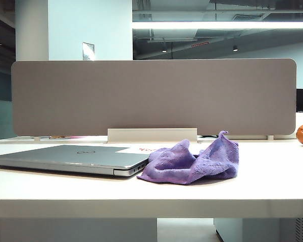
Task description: Pick up the purple rag and put it over the laptop.
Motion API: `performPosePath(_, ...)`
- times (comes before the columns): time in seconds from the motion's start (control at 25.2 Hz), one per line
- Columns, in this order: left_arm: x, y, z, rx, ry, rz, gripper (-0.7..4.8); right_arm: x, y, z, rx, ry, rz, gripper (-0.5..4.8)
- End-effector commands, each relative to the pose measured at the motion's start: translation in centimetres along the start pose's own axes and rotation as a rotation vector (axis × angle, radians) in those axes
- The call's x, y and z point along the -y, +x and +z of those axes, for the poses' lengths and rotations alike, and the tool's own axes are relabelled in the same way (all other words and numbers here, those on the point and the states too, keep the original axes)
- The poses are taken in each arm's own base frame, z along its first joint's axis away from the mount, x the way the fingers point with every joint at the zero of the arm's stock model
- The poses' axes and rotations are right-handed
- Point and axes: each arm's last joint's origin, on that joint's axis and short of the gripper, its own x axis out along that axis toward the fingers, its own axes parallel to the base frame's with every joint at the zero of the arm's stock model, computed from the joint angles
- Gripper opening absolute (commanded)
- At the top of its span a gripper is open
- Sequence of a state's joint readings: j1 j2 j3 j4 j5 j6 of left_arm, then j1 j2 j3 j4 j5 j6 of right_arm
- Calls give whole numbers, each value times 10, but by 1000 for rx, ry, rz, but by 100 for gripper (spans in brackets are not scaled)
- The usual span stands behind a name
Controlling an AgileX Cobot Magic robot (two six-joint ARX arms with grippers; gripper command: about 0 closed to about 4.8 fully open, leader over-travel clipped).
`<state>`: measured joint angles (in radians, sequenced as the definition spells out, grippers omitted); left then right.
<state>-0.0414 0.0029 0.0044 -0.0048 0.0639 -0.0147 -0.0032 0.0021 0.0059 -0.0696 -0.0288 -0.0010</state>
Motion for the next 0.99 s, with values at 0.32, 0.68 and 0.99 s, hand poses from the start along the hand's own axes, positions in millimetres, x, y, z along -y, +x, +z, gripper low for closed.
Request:
performPosePath(0.32, 0, 0, 2, 7, 8, 4, -6, 0, 0, 0, 9, -3, -4, 22)
performPosePath(0.68, 0, 0, 2, 7, 7, 11, -6, 0, 0, 1, 19, 1, -3, 22)
performPosePath(0.99, 0, 0, 1, 7, 7, 11, -6, -5, 0, 1, 14, 80, 164, 22)
